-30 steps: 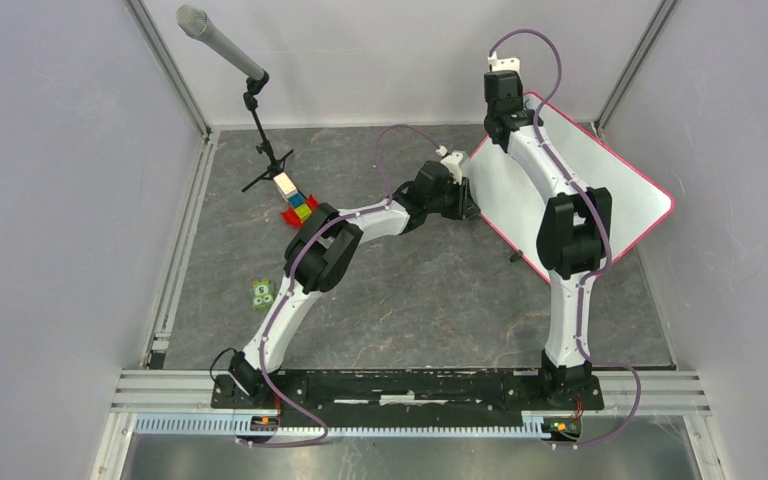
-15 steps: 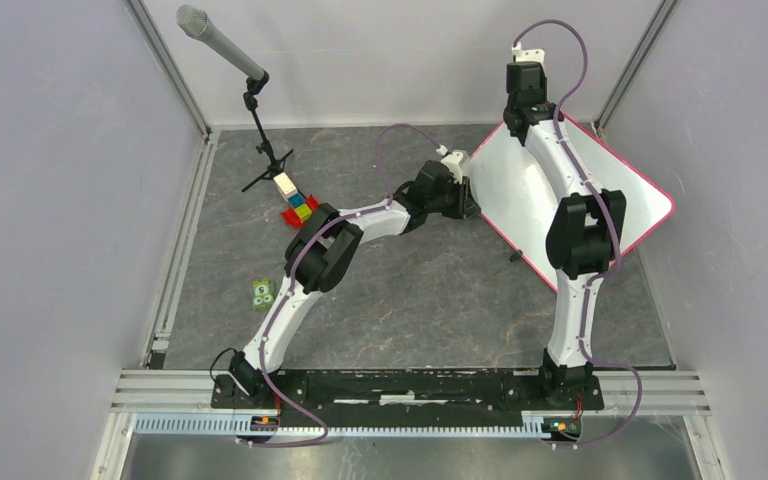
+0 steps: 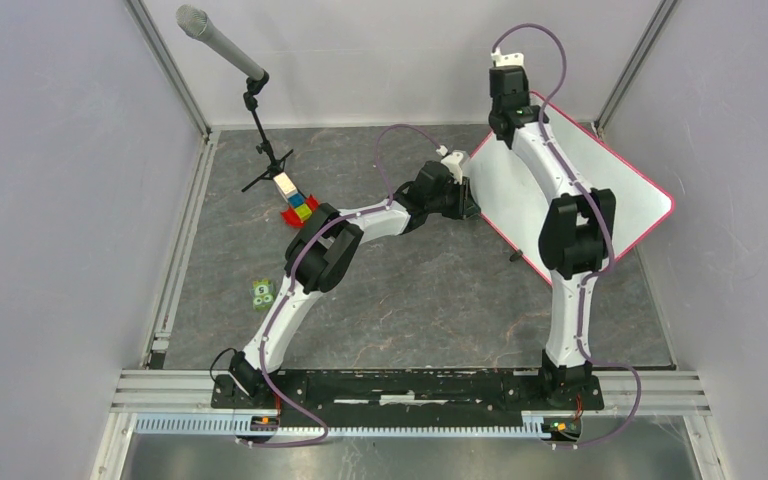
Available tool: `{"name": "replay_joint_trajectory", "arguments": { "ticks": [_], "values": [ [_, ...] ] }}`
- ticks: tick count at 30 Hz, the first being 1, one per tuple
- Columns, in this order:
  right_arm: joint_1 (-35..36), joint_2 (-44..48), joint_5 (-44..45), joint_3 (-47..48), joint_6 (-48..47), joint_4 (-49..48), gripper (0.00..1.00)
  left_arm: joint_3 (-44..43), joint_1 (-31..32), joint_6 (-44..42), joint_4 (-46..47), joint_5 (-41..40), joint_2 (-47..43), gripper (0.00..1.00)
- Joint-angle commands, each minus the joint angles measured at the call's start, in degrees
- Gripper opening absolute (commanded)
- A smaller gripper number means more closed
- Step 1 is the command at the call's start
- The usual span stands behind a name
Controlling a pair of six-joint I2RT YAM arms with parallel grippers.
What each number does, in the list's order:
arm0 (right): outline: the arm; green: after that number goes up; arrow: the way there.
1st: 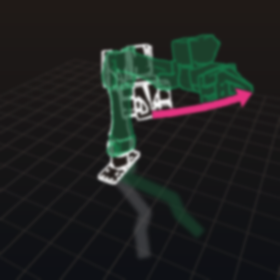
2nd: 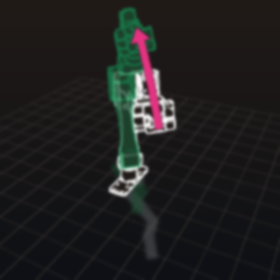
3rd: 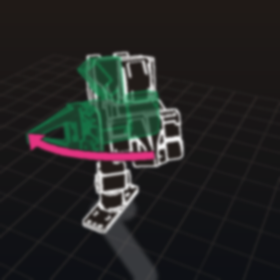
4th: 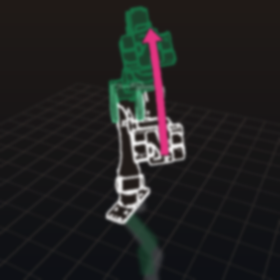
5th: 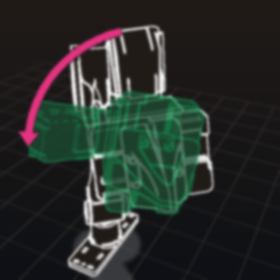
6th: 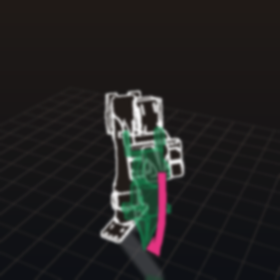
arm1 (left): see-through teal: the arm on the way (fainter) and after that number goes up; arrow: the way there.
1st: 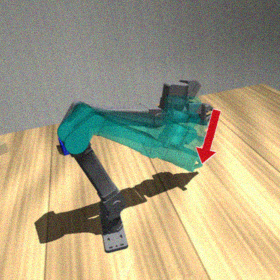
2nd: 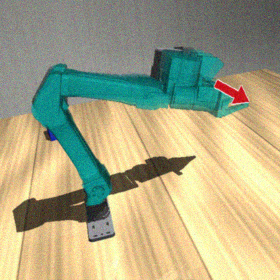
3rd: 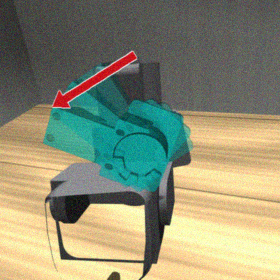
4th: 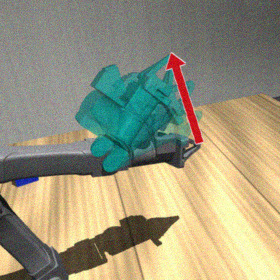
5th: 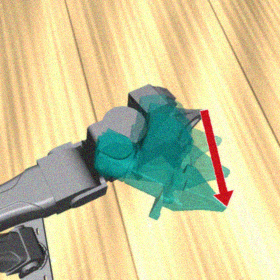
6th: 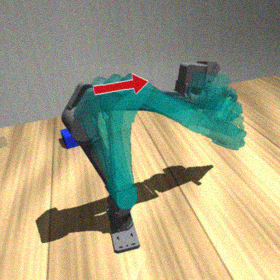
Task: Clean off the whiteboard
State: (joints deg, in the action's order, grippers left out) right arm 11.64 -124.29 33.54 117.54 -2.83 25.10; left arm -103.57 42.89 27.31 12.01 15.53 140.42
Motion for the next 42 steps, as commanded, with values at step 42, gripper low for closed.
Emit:
{"name": "replay_joint_trajectory", "arguments": {
  "ticks": [42],
  "values": [
    [0.8, 0.7, 9.0, 2.2, -9.7, -8.7, 0.63, -1.9, 1.3, 0.2, -0.3, 0.9, 1.7, 0.23]
  ]
}}
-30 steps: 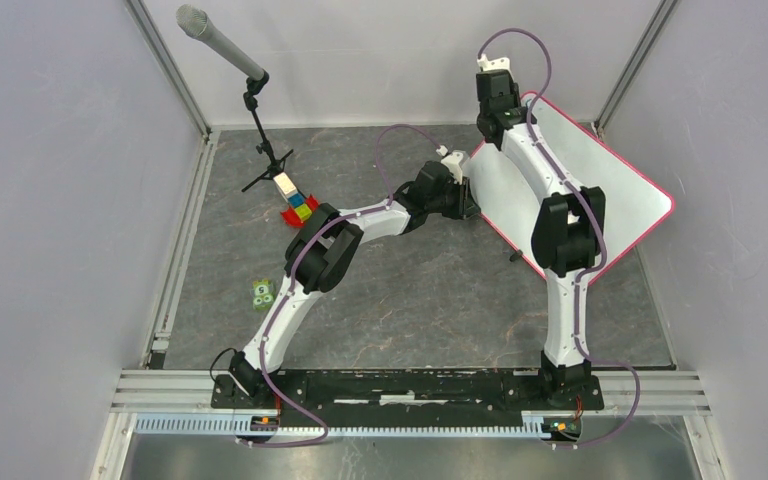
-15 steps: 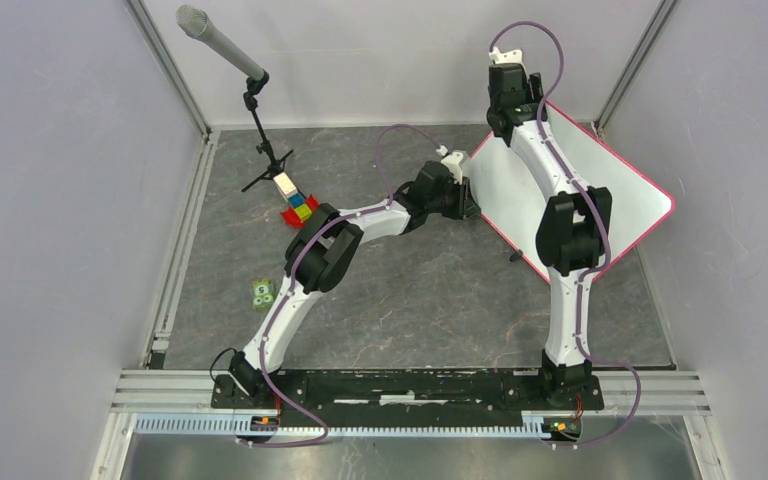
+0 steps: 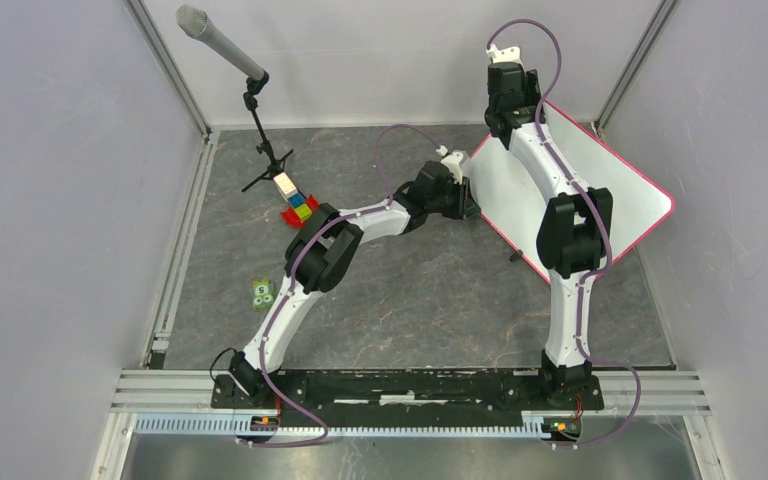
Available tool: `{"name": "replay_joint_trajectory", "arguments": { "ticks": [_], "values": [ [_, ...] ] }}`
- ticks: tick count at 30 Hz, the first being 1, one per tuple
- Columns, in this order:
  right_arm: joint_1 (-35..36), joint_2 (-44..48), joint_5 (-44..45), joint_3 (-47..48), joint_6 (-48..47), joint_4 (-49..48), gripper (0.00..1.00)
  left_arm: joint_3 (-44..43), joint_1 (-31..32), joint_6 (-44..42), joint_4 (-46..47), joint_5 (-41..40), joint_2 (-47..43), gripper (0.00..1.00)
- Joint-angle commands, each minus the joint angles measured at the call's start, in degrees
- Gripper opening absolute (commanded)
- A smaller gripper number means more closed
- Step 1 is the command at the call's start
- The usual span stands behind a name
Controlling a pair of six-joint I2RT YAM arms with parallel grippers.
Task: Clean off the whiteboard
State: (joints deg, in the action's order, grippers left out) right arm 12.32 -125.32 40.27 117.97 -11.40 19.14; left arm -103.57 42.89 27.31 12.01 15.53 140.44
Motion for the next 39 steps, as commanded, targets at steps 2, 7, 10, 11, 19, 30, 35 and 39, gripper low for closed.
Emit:
{"name": "replay_joint_trajectory", "arguments": {
  "ticks": [2, 7, 10, 11, 19, 30, 35, 39],
  "values": [
    [0.0, 1.6, 2.6, 1.3, -1.2, -3.1, 0.61, -1.9, 1.3, 0.3, -0.3, 0.9, 1.7, 0.23],
    [-0.1, 1.2, 3.3, 0.4, -1.0, -3.8, 0.54, -1.9, 1.3, 0.3, -0.3, 0.9, 1.7, 0.23],
    [-0.2, 1.1, 3.5, -0.6, -0.8, -4.4, 0.53, -1.9, 1.3, 0.3, -0.3, 1.0, 1.7, 0.23],
    [-0.2, 0.9, 3.4, -0.7, -0.8, -4.5, 0.52, -1.9, 1.3, 0.3, -0.3, 1.0, 1.7, 0.23],
    [-0.7, 0.6, 3.0, -2.1, 0.4, -5.0, 0.51, -1.9, 1.3, 0.2, -0.3, 1.1, 1.7, 0.23],
    [-0.4, -0.8, -1.8, -1.9, -0.5, -8.5, 0.35, -2.0, 1.3, 0.2, -0.3, 1.2, 1.7, 0.23],
    [0.4, -2.7, -4.2, -1.4, 0.7, -7.3, 0.35, -2.1, 1.3, 0.2, -0.3, 1.2, 1.7, 0.23],
    [0.9, -3.3, -6.2, -1.8, 2.5, -5.6, 0.34, -2.1, 1.3, 0.2, -0.5, 1.2, 1.8, 0.23]
  ]
}}
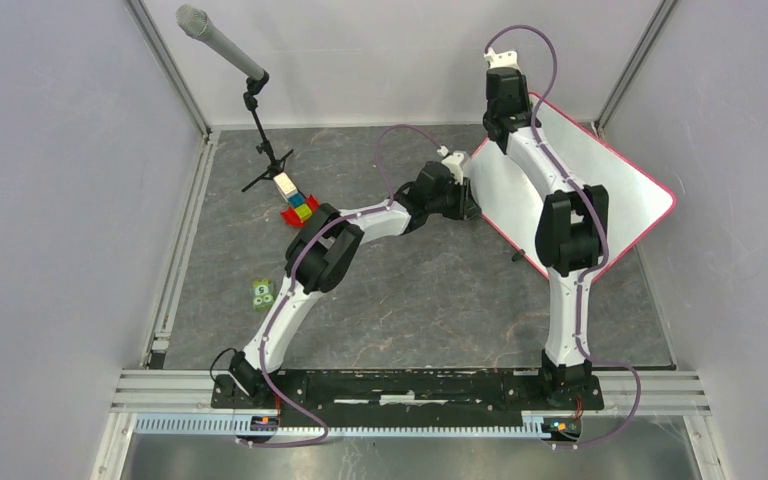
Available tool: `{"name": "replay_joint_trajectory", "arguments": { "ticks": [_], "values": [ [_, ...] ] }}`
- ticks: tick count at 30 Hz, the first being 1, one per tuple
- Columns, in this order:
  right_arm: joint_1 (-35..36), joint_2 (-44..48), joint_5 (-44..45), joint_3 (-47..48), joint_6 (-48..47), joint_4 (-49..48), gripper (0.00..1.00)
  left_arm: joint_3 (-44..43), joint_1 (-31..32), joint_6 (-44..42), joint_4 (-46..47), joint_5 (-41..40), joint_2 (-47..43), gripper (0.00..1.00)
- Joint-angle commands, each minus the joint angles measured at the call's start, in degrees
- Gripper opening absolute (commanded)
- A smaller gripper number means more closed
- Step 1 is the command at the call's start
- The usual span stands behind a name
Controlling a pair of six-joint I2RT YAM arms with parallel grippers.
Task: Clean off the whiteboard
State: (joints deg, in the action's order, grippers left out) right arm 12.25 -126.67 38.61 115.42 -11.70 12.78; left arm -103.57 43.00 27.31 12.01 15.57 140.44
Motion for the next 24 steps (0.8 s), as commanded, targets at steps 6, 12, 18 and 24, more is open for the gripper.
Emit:
{"name": "replay_joint_trajectory", "arguments": {
  "ticks": [6, 12, 18, 24],
  "values": [
    [2.1, -0.2, -5.2, -2.7, 5.5, 3.4, 0.33, -2.2, 1.2, 0.2, -0.6, 1.0, 1.8, 0.22],
    [3.0, 3.2, -2.2, -8.8, 5.3, 4.3, 0.31, -2.2, 1.2, 0.2, -0.6, 1.0, 1.8, 0.22],
    [2.9, 3.8, 3.2, -7.9, 3.1, 1.9, 0.31, -2.2, 1.2, 0.3, -0.6, 1.0, 1.8, 0.22],
    [1.2, 2.1, 6.1, -1.2, 2.2, 1.0, 0.32, -2.3, 1.2, 0.3, -0.7, 1.0, 1.9, 0.22]
  ]
}}
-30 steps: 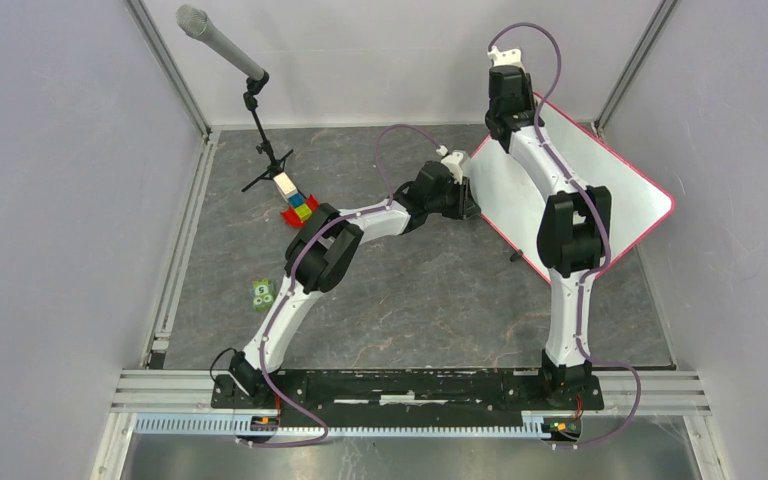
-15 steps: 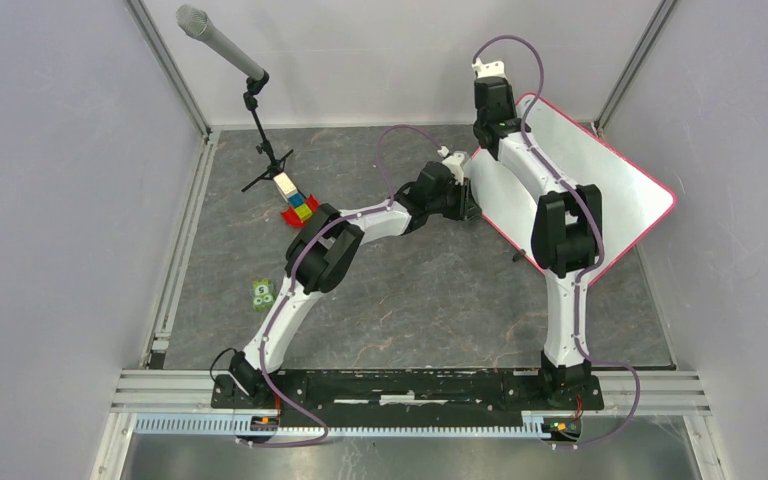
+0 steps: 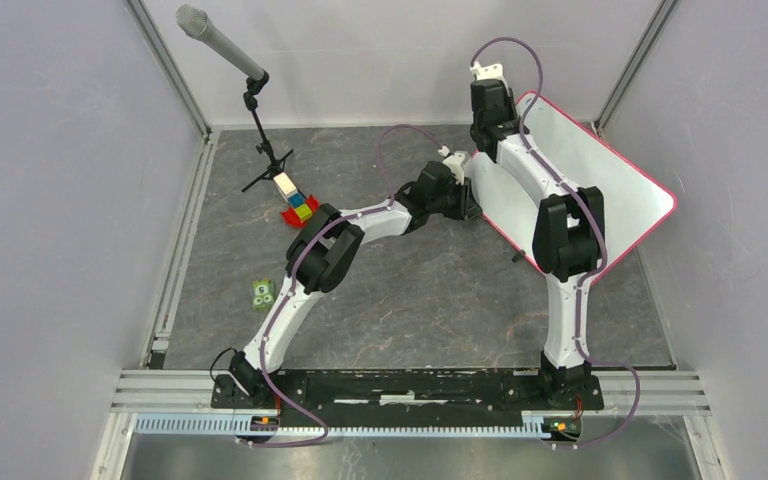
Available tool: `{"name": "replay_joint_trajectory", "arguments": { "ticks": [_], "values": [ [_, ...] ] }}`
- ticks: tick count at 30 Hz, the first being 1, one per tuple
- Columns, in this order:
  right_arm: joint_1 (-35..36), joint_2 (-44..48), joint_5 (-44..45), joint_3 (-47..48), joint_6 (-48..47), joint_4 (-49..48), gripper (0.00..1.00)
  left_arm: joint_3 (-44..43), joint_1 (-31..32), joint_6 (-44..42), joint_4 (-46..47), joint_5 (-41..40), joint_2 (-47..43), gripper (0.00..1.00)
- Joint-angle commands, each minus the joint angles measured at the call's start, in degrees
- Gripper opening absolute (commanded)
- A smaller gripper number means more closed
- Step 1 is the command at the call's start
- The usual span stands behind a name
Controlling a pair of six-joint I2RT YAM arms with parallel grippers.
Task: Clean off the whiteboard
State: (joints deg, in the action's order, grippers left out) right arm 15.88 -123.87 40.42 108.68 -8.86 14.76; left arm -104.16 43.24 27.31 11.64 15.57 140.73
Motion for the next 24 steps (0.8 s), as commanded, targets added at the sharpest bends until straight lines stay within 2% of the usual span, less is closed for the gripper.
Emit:
{"name": "replay_joint_trajectory", "arguments": {
  "ticks": [1, 6, 11, 15, 20, 24],
  "values": [
    [-2.9, -0.8, 3.4, 6.1, -0.5, -1.3, 0.32, -1.7, 1.0, 0.2, -0.3, 1.0, 1.5, 0.22],
    [-4.1, -2.1, 0.2, 8.6, -0.8, -1.8, 0.33, -1.9, 1.0, 0.3, -0.6, 1.0, 1.8, 0.22],
    [-5.3, -4.2, 1.2, 11.9, 0.4, 0.2, 0.33, -2.0, 1.0, 0.2, -0.6, 1.1, 1.8, 0.22],
    [-5.2, -3.3, -4.7, 9.6, -0.1, -2.2, 0.33, -2.5, 0.9, 0.2, -1.0, 1.0, 2.0, 0.22],
    [-4.7, -4.9, -12.1, 11.5, -0.2, -1.5, 0.33, -2.4, 1.0, 0.2, -1.0, 1.0, 1.9, 0.22],
    [-4.8, -5.1, -11.6, 11.4, 0.5, -1.4, 0.33, -2.4, 1.1, 0.2, -1.0, 1.0, 1.9, 0.22]
  ]
}}
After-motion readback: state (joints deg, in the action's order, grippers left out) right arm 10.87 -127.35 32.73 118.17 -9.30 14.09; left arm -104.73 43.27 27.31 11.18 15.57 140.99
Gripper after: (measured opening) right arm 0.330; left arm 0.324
